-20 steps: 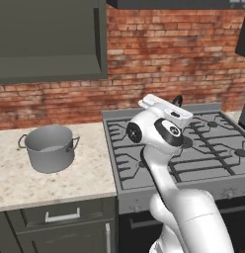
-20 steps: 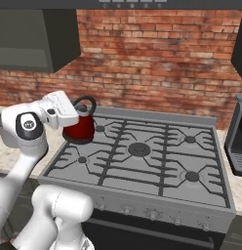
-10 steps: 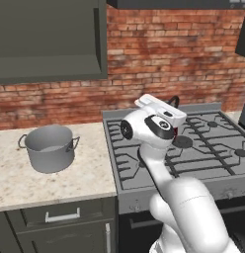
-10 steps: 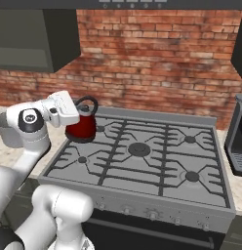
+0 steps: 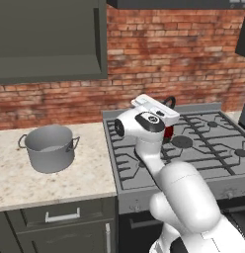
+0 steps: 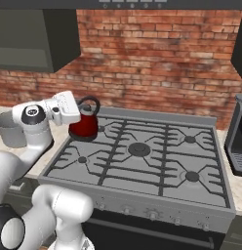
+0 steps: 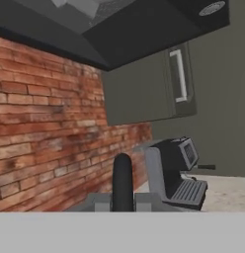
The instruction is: Pick the kettle from the cabinet and place it on a stove burner. Then pick the pot from the counter and place it on another stove burner. Finally, turn both burners on.
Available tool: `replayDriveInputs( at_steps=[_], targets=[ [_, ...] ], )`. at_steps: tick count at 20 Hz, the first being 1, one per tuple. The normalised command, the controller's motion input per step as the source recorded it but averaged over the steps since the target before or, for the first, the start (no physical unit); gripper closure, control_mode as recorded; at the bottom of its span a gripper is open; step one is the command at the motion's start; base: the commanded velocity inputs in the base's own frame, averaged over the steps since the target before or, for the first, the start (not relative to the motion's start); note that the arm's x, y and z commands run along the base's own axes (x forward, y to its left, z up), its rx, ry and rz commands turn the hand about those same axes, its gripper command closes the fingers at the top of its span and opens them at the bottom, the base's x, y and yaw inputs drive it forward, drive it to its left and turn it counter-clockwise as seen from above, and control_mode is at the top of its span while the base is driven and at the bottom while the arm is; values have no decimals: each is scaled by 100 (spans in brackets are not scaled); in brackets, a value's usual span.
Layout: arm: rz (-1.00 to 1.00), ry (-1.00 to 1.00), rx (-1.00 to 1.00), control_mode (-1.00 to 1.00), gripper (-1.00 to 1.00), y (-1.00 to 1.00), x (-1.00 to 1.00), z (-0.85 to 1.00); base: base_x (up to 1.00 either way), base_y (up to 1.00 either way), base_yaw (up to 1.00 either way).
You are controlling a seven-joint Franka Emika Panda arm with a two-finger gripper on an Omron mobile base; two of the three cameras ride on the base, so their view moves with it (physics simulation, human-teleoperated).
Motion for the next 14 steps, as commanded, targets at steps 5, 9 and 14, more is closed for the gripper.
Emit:
replayDriveInputs(
  at_steps=[5, 9, 14],
  targets=[
    [-6, 0, -2, -100, 100, 8, 26, -15, 0, 0, 0],
    [-7, 0, -2, -100, 100, 6, 28, -10, 0, 0, 0],
    [-7, -1, -2, -100, 100, 6, 28, -7, 0, 0, 0]
  ],
)
